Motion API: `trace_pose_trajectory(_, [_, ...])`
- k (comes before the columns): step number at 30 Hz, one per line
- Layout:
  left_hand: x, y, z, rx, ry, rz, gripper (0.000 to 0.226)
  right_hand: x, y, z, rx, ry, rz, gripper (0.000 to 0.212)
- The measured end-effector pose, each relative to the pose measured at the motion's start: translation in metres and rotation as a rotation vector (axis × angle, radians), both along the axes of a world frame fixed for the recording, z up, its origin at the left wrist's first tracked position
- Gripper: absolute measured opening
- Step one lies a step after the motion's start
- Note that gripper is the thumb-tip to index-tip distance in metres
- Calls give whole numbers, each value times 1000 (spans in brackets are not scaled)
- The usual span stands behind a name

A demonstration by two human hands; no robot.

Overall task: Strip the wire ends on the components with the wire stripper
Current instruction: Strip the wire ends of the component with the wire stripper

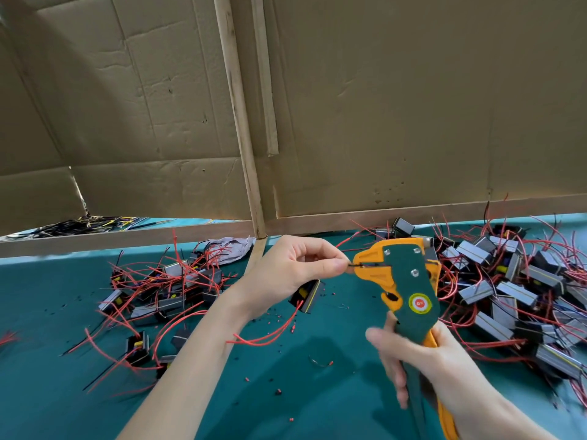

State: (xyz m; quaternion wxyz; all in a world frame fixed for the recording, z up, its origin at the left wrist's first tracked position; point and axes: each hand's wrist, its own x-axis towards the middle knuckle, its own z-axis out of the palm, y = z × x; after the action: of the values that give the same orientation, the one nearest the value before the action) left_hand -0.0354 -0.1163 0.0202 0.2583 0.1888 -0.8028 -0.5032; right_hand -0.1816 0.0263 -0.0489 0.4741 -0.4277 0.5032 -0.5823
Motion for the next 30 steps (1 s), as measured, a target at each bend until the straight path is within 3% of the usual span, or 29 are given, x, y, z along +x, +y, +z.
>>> trace_pose_trajectory(2, [-1, 0, -1, -24, -33, 11, 14, 0, -2, -4, 11, -27, -34, 44])
trace_pose_trajectory(6, [0, -4, -3, -3, -34, 65, 16, -6, -6, -2, -12, -255, 175, 39])
trace_pose_trajectory(13, [3, -17, -4, -62, 10, 219, 14, -24, -15, -10, -9, -351, 201, 50])
trace_pose_trajectory(21, [-57, 3, 18, -277, 408, 450, 8, -28, -19, -18, 157, -503, 43, 20])
trace_pose_trajectory(24, [-108, 18, 24, -274, 468, 438, 13, -30, -18, -16, 180, -554, 54, 23])
trace_pose_trajectory(26, [-134, 25, 24, -190, 397, 353, 23, -30, -17, -14, 190, -567, 53, 26])
trace_pose_trajectory(28, [-144, 29, 20, -84, 191, 140, 39, -31, -16, -13, 194, -584, 46, 26])
trace_pose_trajectory(30, [-136, 27, 12, -111, 15, 12, 41, -31, -17, -12, 201, -592, 52, 27])
